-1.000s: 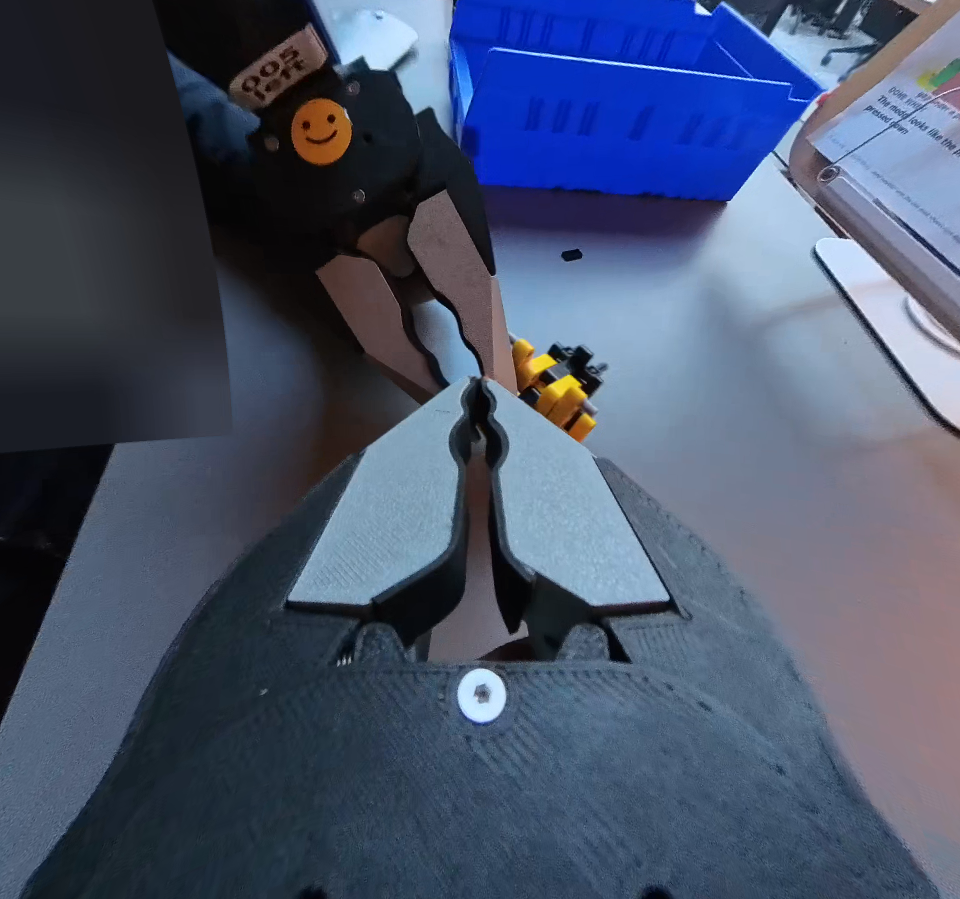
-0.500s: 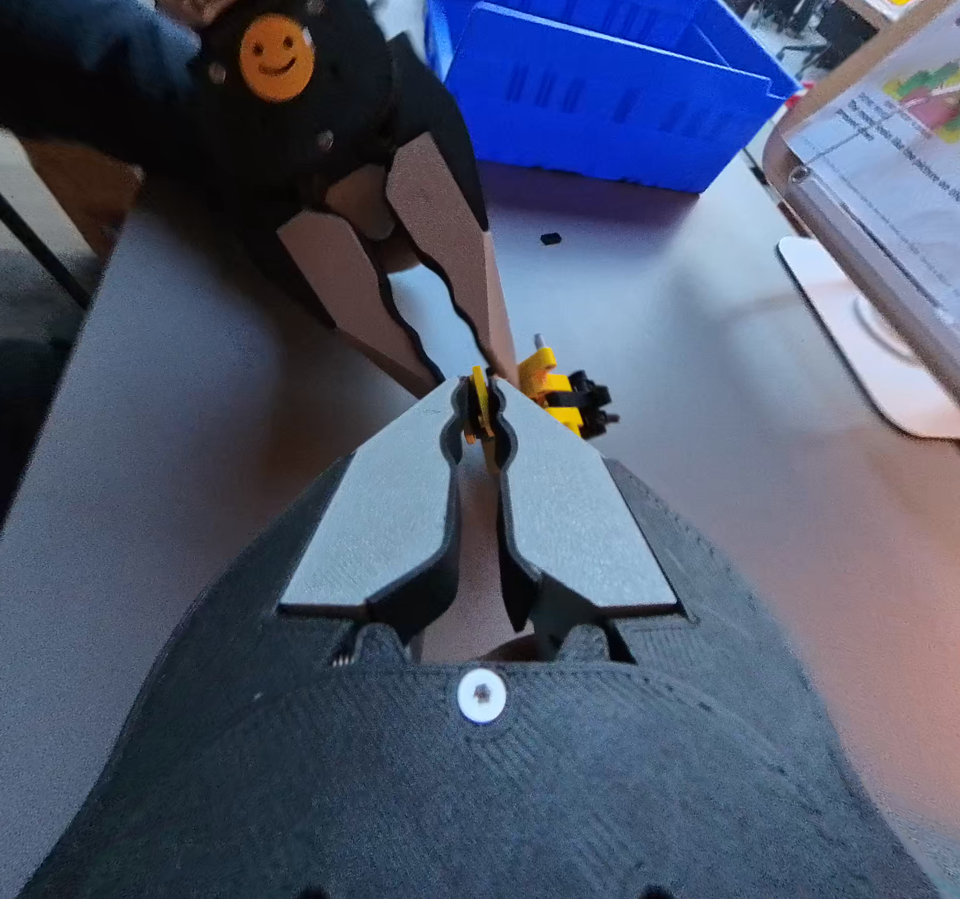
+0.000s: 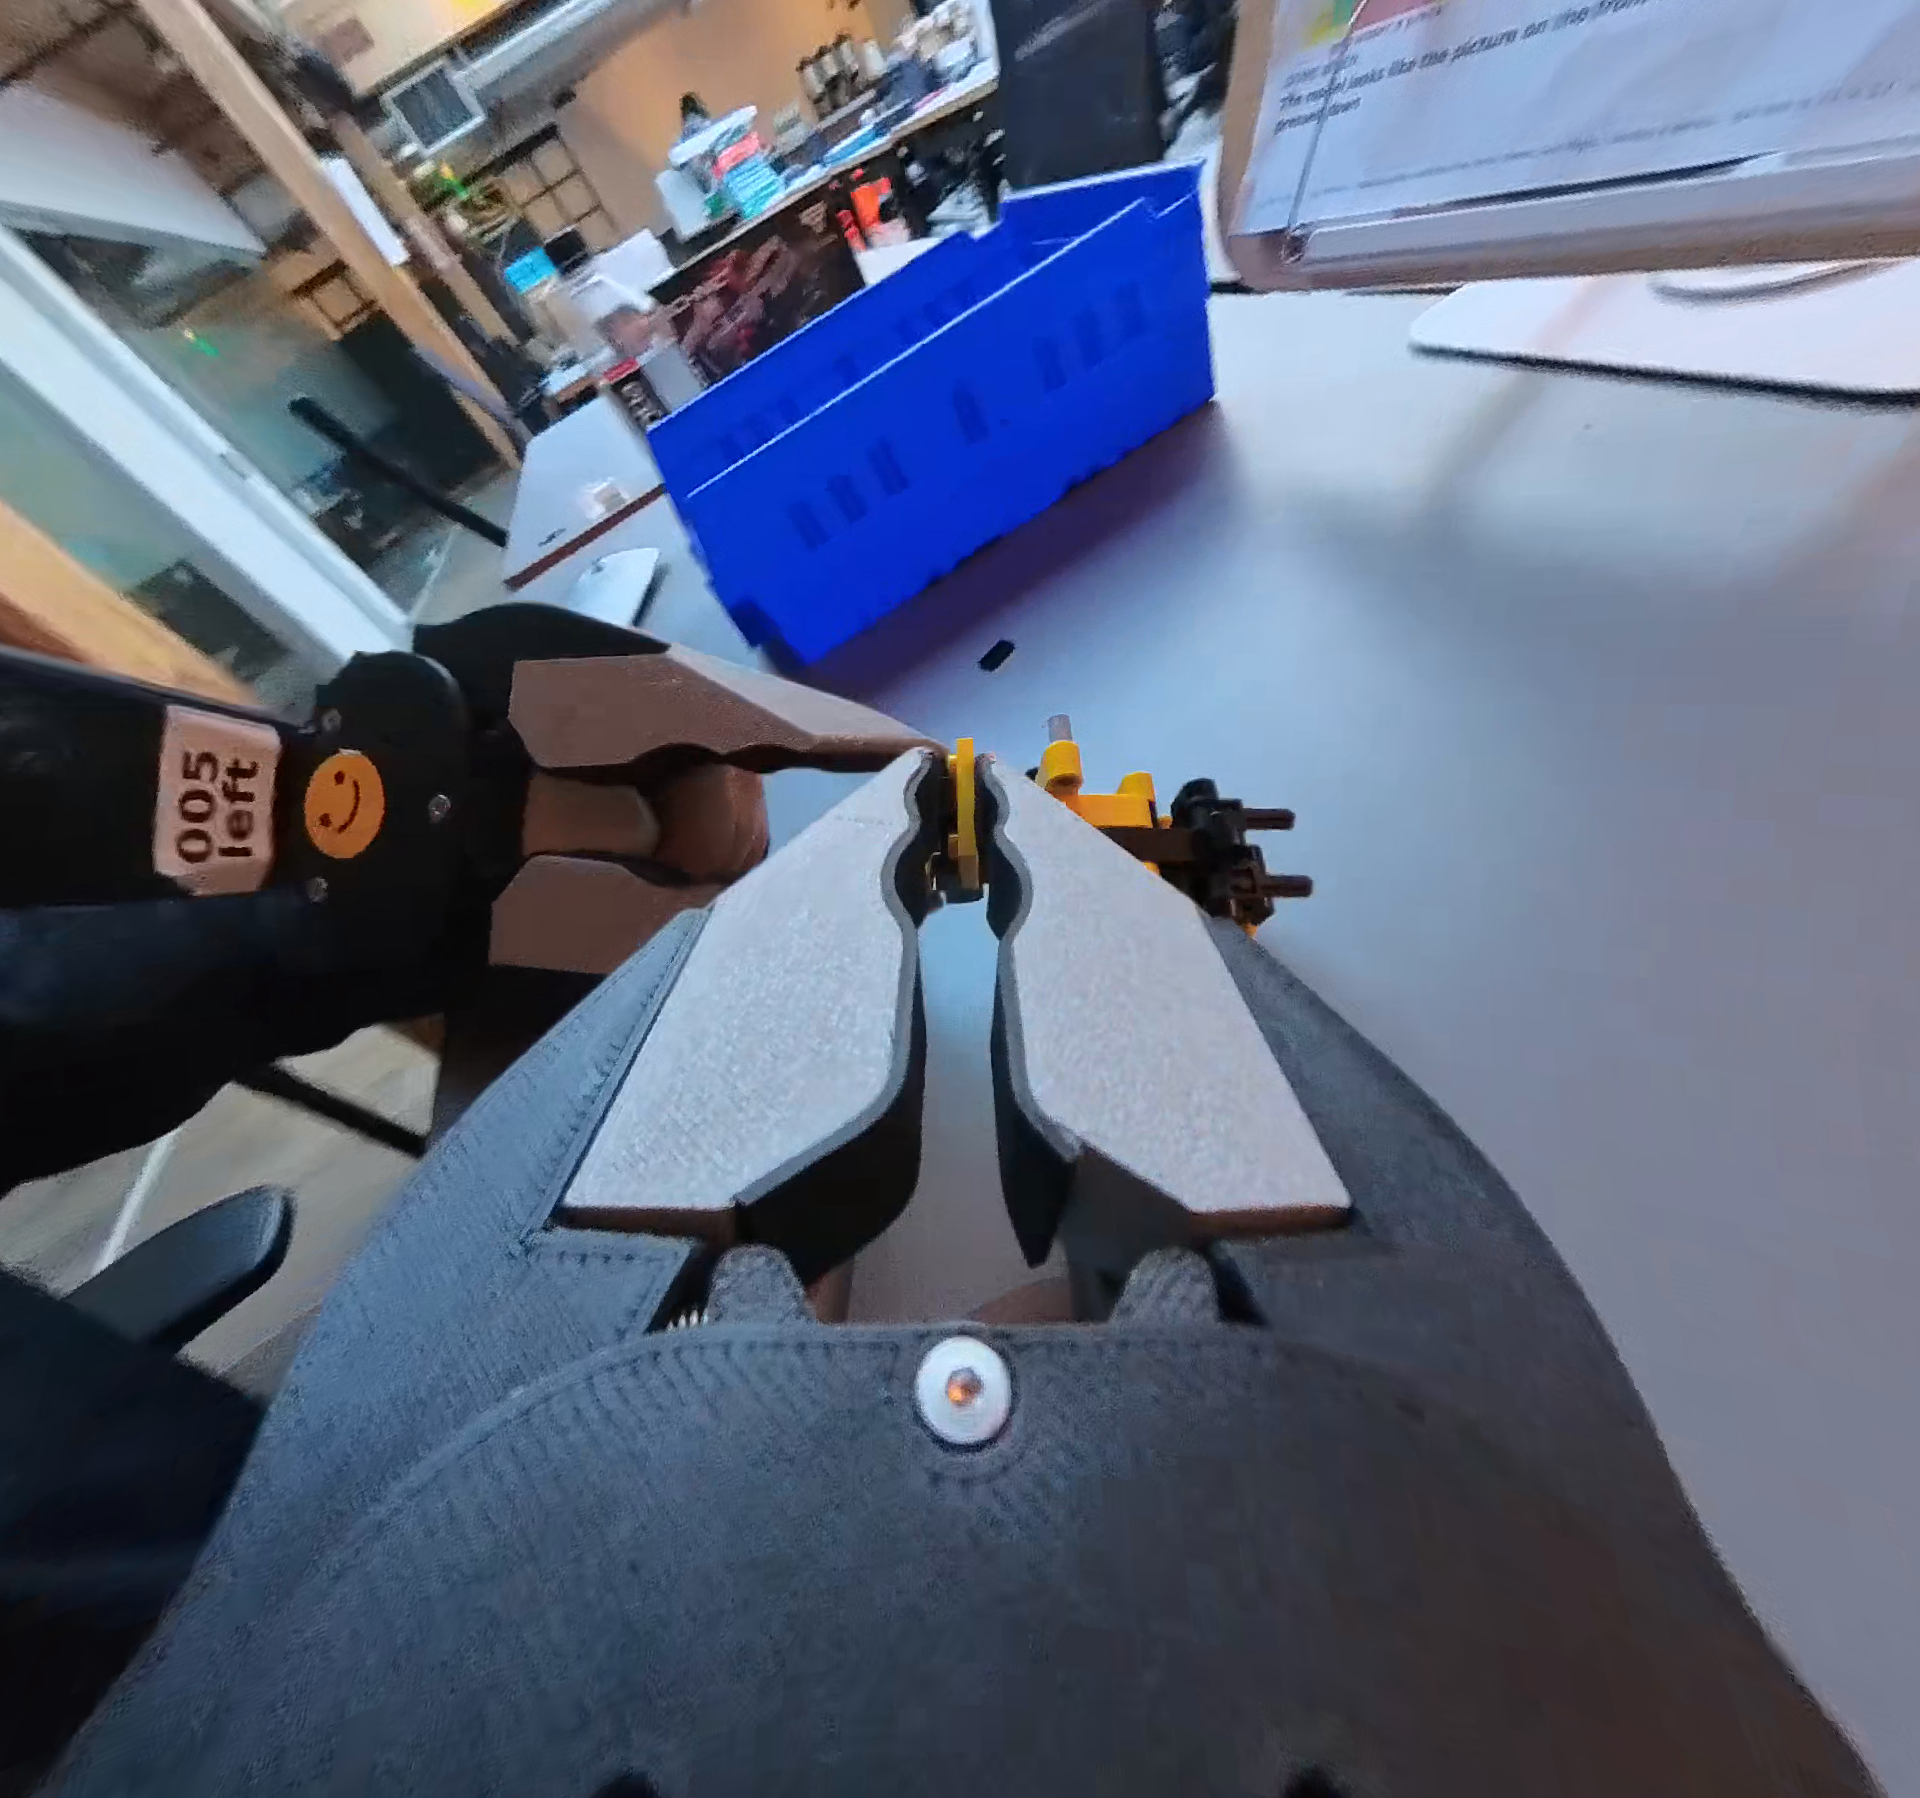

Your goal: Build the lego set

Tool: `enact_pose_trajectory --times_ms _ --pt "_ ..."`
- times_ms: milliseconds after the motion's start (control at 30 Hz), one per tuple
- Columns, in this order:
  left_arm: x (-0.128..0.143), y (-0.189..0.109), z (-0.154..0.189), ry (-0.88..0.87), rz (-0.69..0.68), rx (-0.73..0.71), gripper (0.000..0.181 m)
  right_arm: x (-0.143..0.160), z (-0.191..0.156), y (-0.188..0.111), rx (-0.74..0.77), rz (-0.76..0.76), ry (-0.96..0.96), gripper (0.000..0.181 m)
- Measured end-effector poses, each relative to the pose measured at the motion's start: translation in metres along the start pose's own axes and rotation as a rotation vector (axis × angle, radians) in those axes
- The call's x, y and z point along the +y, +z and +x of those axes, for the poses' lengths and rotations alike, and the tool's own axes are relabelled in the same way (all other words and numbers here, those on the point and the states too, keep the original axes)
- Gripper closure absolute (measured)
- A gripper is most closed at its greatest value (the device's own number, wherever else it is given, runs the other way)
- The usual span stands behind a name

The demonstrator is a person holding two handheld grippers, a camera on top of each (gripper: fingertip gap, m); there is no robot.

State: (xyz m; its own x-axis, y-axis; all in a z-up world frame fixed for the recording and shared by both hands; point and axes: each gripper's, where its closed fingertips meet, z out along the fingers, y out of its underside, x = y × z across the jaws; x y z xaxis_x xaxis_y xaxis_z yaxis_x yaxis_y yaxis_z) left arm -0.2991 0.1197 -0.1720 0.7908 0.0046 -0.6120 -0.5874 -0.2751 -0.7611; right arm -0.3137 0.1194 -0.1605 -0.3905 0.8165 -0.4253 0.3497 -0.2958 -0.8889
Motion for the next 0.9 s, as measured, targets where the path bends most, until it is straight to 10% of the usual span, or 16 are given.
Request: enact_pose_trajectory --times_ms 900 --pt "0.010 0.016 -0.002 -0.406 -0.004 0.116 0.156 -0.006 -0.002 0.004 0.211 0.155 -0.111 0.179"
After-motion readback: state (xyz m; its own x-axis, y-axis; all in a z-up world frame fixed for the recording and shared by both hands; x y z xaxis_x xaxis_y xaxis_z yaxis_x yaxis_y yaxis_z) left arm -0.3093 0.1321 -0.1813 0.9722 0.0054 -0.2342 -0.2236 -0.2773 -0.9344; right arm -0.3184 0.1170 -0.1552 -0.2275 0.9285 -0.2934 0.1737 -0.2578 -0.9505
